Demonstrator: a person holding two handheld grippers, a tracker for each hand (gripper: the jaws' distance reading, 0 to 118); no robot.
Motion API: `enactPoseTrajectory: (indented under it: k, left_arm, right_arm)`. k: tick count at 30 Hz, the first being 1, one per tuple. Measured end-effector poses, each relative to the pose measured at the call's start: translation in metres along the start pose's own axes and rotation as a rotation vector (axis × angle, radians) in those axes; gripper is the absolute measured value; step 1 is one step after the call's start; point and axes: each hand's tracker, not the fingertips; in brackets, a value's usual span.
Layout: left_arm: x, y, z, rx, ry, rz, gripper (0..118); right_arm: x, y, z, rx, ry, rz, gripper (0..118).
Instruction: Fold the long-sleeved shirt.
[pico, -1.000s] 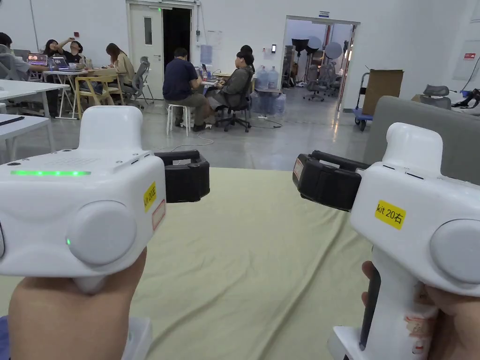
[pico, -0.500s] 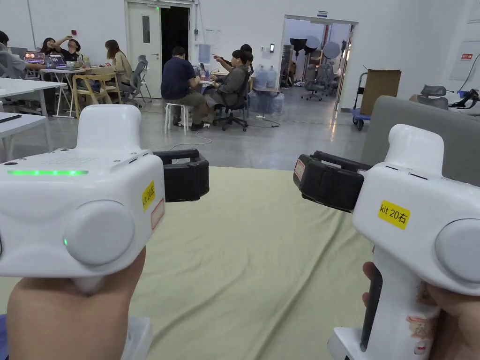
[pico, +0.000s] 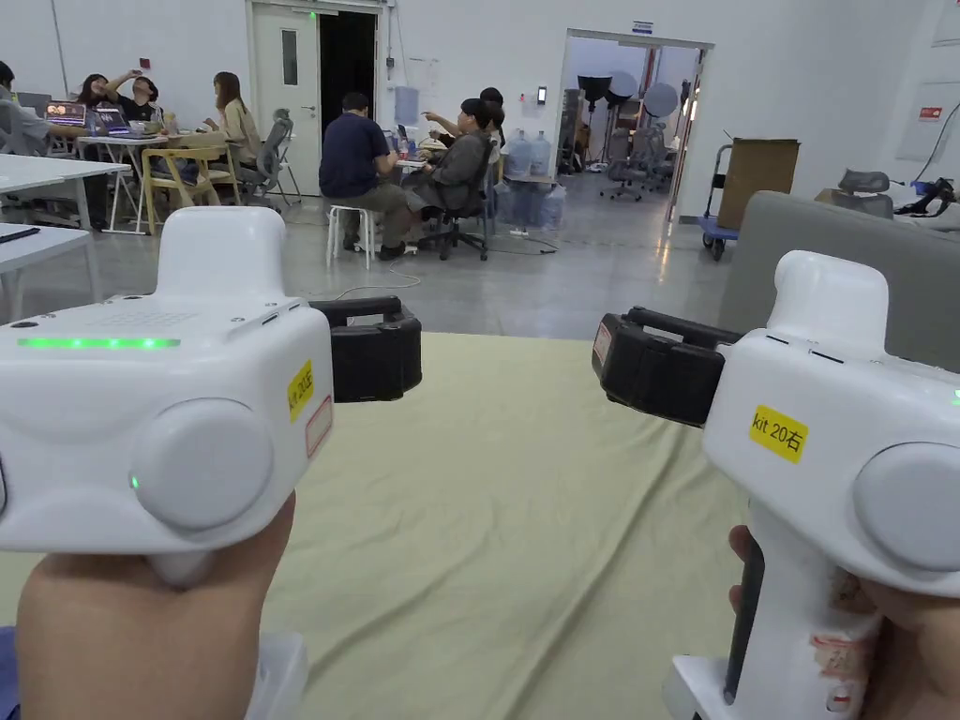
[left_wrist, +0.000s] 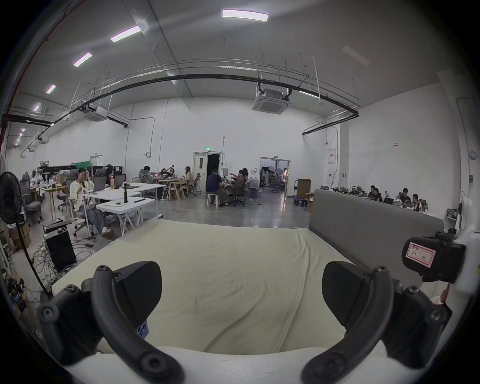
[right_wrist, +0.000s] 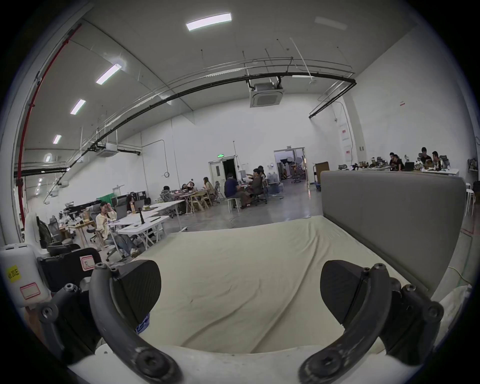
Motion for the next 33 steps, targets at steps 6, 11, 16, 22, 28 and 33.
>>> enactPoseTrajectory:
  k: [6,11,16,22,28,33]
  left_arm:
    - [0.0001,0.0001,-0.0002,0.001,0.001,-0.001,118]
    - [0.0,-0.0001,-0.0005,-0.001,-0.003,0.0,118]
    - [0.0014,0.0005,-0.0007,-0.002,-0.008,-0.003,118]
    - [0.0017,0.0027,0.0001,0.002,-0.012,0.0,118]
    - [0.0007,0.004,0.0019,0.005,-0.012,0.0,118]
    - [0.0002,0.0037,0.0017,0.005,-0.015,0.002,118]
  right_arm:
    - [0.0,-0.0018,0.0007,-0.001,0.001,-0.015,118]
    - [-0.0007,-0.001,0.0,-0.012,-0.013,0.016,118]
    - [-0.0018,-0.0005,0.0004,-0.001,-0.02,-0.004,118]
    - [-0.0071,-0.0008,0.0014,-0.011,-0.007,0.008,118]
    - [-0.0067,0.0005,-0.0003,-0.029,0.002,-0.019,118]
    - [-0.0069,-0.0015,-0.0007,-0.029,-0.003,-0.017,118]
